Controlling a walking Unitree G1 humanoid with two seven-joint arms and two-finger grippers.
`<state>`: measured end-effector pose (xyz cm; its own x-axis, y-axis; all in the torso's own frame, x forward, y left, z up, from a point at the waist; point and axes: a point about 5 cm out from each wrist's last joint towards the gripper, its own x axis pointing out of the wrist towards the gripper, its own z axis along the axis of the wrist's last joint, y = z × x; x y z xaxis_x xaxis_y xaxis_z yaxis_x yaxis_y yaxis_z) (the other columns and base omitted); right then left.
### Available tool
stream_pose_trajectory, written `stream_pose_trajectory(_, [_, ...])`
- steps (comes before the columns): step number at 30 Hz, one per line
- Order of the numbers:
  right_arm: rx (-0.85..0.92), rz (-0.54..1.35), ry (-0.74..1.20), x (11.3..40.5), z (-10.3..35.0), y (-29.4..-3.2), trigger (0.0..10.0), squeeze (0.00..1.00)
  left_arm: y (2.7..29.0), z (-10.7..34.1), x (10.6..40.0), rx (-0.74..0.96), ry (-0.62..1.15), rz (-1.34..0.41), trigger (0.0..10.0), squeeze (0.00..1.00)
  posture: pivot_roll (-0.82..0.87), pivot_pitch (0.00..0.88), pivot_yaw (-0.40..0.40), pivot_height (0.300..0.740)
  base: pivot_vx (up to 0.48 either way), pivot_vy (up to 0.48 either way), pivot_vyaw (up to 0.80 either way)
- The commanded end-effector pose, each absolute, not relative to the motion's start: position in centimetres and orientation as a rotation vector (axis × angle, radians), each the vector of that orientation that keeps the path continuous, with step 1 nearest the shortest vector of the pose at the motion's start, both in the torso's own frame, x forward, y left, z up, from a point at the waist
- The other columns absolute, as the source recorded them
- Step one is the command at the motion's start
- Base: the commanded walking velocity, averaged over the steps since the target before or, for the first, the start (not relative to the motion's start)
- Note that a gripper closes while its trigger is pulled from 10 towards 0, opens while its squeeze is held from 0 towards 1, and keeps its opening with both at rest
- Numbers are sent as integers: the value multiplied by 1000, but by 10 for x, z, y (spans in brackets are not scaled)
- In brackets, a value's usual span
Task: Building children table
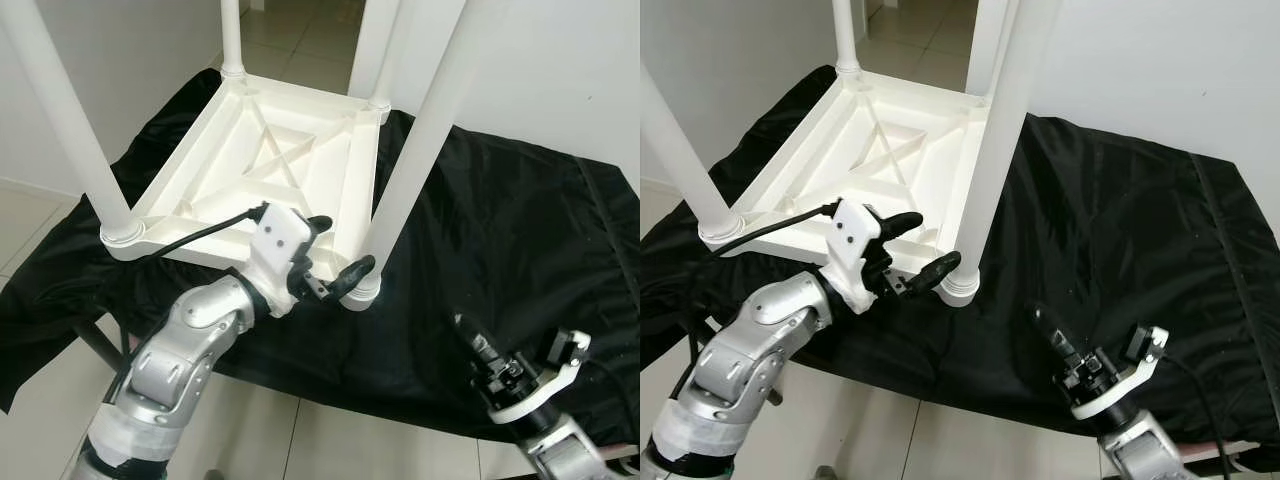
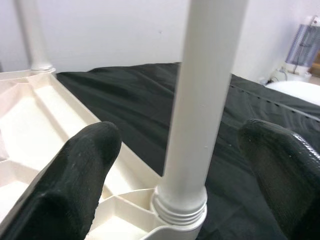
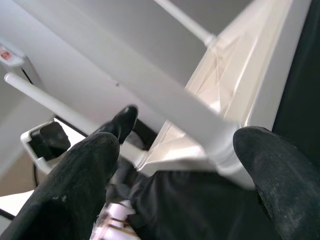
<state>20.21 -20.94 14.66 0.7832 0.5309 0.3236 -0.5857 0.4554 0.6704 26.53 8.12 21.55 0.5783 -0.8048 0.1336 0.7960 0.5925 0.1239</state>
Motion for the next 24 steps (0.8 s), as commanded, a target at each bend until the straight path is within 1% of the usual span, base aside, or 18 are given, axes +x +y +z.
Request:
stream_pose_trajectory(1, [820, 652, -72, 204, 150, -214, 10000, 0, 81, 217, 260, 42, -179, -1010, 10000, 1000, 13, 77, -113, 740, 0, 0, 0])
stream_pose_trajectory(2, [789, 624, -69, 209, 152, -217, 10000, 0, 84, 217, 262, 31, -169, -990, 10000, 1000, 17, 73, -115, 740, 0, 0, 0])
stream_pose_trajectory(3, [729, 574, -67, 219, 157, -218, 10000, 0, 89, 217, 267, 15, -153, -930, 10000, 0, 19, 71, -114, 740, 0, 0, 0])
stream_pose_trajectory(4, [729, 574, -67, 219, 157, -218, 10000, 0, 89, 217, 267, 15, -153, -930, 10000, 0, 19, 71, -114, 740, 0, 0, 0])
stream_pose_trajectory(5, [676, 530, -60, 229, 161, -218, 10000, 0, 94, 214, 272, -7, -122, -873, 10000, 0, 19, 70, -113, 740, 0, 0, 0])
stream_pose_trajectory(6, [676, 530, -60, 229, 161, -218, 10000, 0, 94, 214, 272, -7, -122, -873, 10000, 0, 19, 70, -113, 740, 0, 0, 0])
stream_pose_trajectory(8, [575, 455, -50, 243, 167, -216, 10000, 0, 103, 207, 281, -22, -71, -766, 10000, 0, 21, 62, -115, 740, 0, 0, 0])
stream_pose_trajectory(9, [575, 455, -50, 243, 167, -216, 10000, 0, 103, 207, 281, -22, -71, -766, 10000, 0, 21, 62, -115, 740, 0, 0, 0])
stream_pose_trajectory(10, [484, 443, -42, 248, 169, -212, 10000, 0, 108, 202, 285, -25, -49, -709, 10000, 0, 23, 57, -118, 740, 0, 0, 0])
stream_pose_trajectory(12, [484, 443, -42, 248, 169, -212, 10000, 0, 108, 202, 285, -25, -49, -709, 10000, 0, 23, 57, -118, 740, 0, 0, 0])
stream_pose_trajectory(13, [429, 446, -54, 249, 170, -210, 10000, 0, 110, 201, 287, -22, -47, -685, 10000, 0, 23, 57, -118, 740, 0, 0, 0])
stream_pose_trajectory(17, [394, 456, -50, 250, 170, -207, 10000, 0, 111, 200, 288, -23, -47, -665, 10000, 0, 24, 52, -118, 740, 0, 0, 0])
stream_pose_trajectory(18, [348, 460, -48, 250, 170, -204, 10000, 0, 113, 201, 289, -29, -48, -648, 10000, 0, 25, 50, -121, 740, 0, 0, 0])
stream_pose_trajectory(19, [348, 460, -48, 250, 170, -204, 10000, 0, 113, 201, 289, -29, -48, -648, 10000, 0, 25, 50, -121, 740, 0, 0, 0])
stream_pose_trajectory(20, [247, 476, -31, 253, 169, -197, 10000, 0, 114, 202, 290, -32, -52, -628, 10000, 0, 25, 43, -123, 740, 0, 0, 0])
stream_pose_trajectory(24, [191, 498, -26, 254, 168, -191, 10000, 0, 114, 203, 290, -34, -53, -619, 10000, 0, 25, 43, -123, 740, 0, 0, 0])
